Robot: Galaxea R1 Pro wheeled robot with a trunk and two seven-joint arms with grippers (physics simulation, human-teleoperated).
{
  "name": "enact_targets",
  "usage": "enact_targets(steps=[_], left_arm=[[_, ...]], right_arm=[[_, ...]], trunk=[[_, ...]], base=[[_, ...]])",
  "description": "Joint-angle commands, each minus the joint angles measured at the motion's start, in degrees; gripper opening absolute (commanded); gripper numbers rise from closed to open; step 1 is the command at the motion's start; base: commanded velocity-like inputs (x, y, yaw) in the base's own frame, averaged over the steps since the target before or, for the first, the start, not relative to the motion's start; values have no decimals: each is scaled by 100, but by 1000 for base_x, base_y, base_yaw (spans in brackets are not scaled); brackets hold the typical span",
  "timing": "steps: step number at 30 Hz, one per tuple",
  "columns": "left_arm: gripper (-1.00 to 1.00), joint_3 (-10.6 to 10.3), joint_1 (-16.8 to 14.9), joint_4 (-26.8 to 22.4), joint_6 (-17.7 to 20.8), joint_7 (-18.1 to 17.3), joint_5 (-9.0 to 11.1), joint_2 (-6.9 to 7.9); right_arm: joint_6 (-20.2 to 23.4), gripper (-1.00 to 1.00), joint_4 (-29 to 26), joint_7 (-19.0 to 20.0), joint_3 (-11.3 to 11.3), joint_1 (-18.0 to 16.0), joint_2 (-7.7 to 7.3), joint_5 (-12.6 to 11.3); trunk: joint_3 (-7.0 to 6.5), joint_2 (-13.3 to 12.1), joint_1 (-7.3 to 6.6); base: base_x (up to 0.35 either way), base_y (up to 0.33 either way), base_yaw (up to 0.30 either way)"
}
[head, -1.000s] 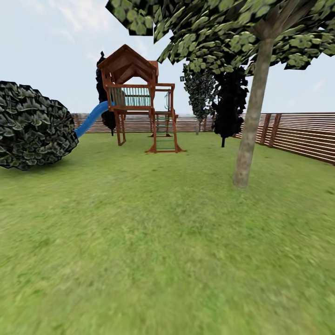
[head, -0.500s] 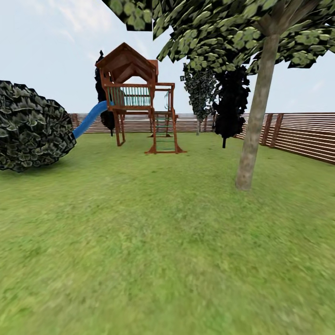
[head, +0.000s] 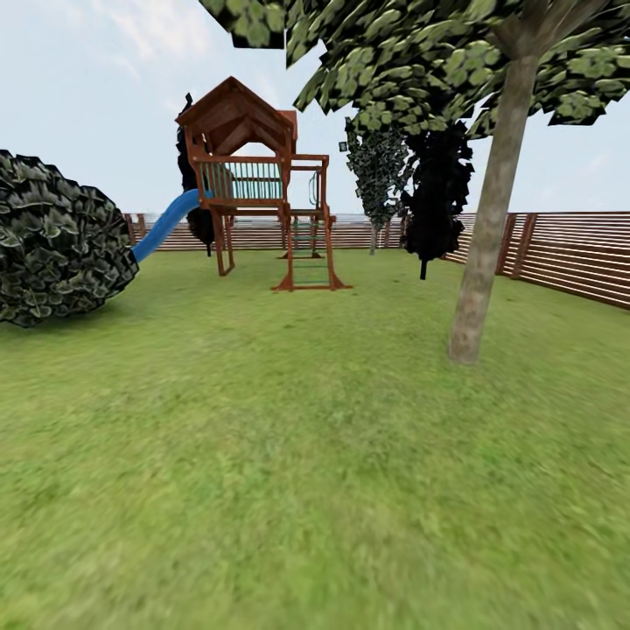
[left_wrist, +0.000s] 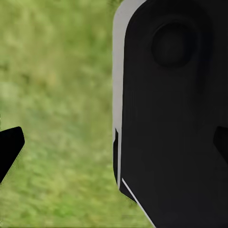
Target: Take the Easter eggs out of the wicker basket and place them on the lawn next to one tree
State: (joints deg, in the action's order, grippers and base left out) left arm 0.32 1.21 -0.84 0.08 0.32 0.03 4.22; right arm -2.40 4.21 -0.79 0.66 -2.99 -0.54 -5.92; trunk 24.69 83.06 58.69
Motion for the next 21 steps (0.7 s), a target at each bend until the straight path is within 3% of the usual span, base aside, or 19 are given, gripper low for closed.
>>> enact_targets(steps=[1, 12, 21], left_arm=[[100, 3, 3, -9, 1, 3, 2, 0], [100, 3, 3, -8, 1, 3, 0, 0], [100, 3, 3, -8, 1, 3, 5, 0]], right_arm=[[-25, 100, 18, 0, 11, -9, 1, -59], [-24, 100, 18, 0, 13, -9, 1, -59], [-27, 100, 18, 0, 9, -9, -2, -59]], trunk=[[5, 2, 3], [5, 2, 3], [5, 2, 3]], base=[[328, 0, 0], [328, 0, -3], [328, 0, -154]])
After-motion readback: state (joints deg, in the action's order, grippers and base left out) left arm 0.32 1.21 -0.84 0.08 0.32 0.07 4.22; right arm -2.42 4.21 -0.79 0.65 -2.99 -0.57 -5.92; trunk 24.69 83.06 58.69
